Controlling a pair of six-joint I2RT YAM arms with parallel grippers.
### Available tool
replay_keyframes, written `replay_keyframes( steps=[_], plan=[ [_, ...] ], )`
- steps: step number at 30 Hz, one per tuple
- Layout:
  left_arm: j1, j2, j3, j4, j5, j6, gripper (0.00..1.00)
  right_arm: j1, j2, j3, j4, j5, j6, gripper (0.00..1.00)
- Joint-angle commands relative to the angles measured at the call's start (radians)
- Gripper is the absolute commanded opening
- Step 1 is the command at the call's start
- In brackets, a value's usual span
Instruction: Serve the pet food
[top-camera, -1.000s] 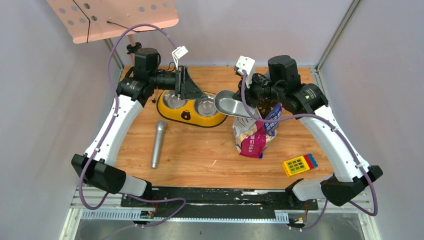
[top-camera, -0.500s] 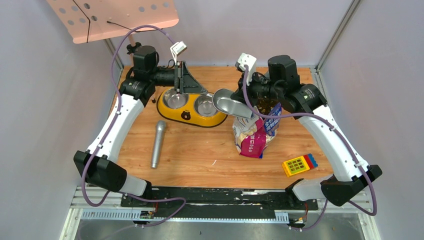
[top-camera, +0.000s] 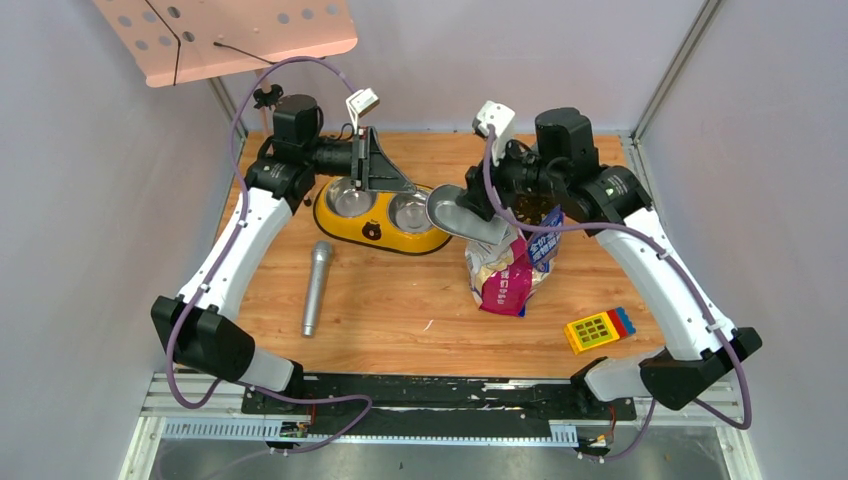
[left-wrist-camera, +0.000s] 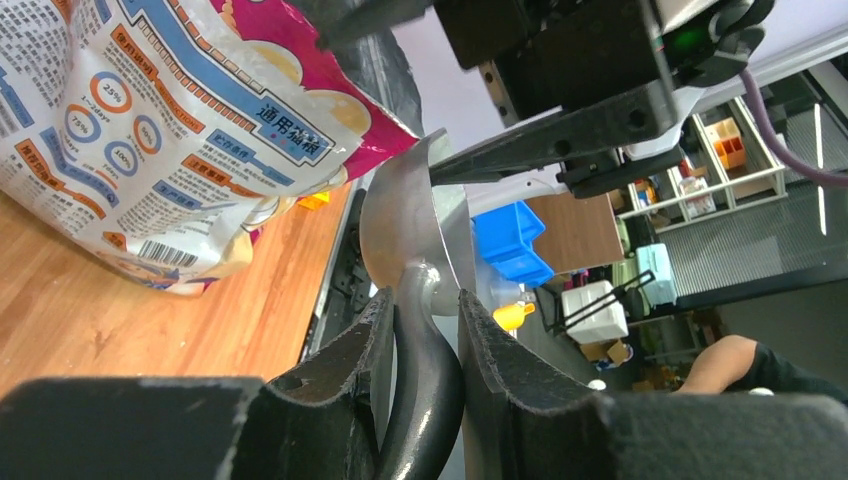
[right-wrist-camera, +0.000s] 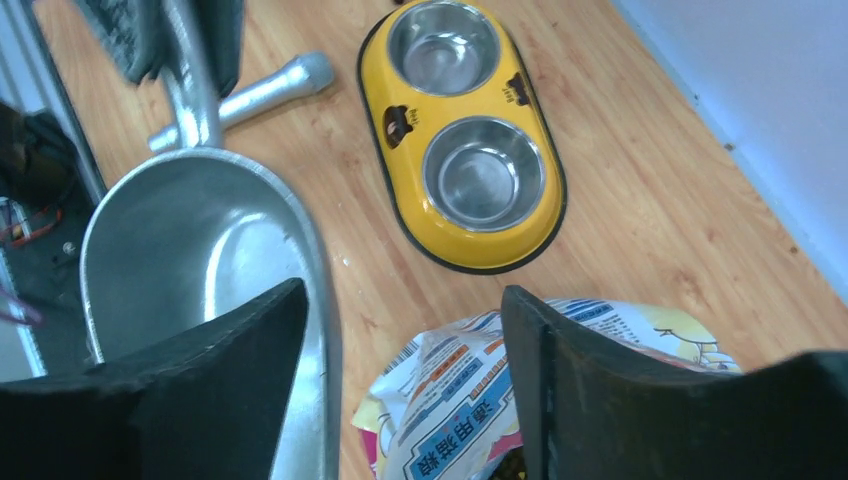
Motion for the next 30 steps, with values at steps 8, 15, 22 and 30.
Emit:
replay_keyframes(
  steps=[8, 15, 22, 30],
  plan=[
    [0.014, 0.016, 0.085, -0.146, 0.034, 0.204, 0.0, -0.218, 0.195, 0.498, 0.096, -0.02, 0.592, 1.0],
    [0.057, -0.045, 0.09, -0.337, -0.001, 0.392, 0.0, -0.381, 0.329, 0.694, 0.265, -0.138, 1.002, 1.0],
    [0.131, -0.102, 0.079, -0.872, -0.31, 0.948, 0.0, -0.495, 0.398, 0.764, 0.412, -0.187, 1.292, 1.0],
    [0.135, -0.302, -0.197, -0.815, -0.461, 0.872, 0.0, -0.501, 0.395, 0.846, 0.418, -0.191, 1.432, 1.0]
  ],
)
